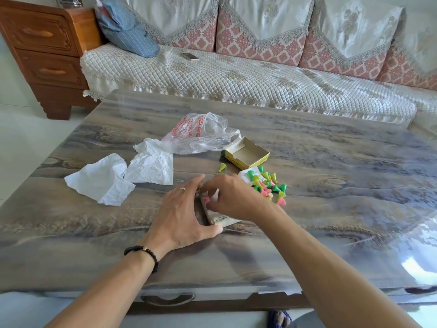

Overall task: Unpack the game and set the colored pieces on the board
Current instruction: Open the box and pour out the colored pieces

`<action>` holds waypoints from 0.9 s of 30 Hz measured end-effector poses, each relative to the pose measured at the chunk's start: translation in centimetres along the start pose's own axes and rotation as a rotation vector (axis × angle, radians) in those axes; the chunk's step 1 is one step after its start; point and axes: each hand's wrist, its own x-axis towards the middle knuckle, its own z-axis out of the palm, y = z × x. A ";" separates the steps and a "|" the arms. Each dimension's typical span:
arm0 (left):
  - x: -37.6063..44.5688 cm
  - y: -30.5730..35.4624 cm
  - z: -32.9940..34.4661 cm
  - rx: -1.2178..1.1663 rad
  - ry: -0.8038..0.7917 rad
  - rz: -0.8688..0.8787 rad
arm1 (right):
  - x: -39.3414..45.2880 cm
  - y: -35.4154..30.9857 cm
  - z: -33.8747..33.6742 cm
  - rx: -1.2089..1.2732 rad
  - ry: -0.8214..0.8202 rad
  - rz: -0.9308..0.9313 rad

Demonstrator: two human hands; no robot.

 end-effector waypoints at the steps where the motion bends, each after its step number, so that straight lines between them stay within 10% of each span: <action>1: 0.0 0.0 0.0 -0.007 0.009 0.001 | 0.3 -0.2 0.6 -0.013 -0.017 -0.002; 14: 0.0 0.0 0.1 0.082 -0.042 -0.005 | -2.2 4.2 -2.6 0.101 0.397 0.355; 27: 0.2 -1.3 -2.9 0.010 -0.210 -0.151 | -2.6 1.8 -2.8 -0.082 -0.195 0.125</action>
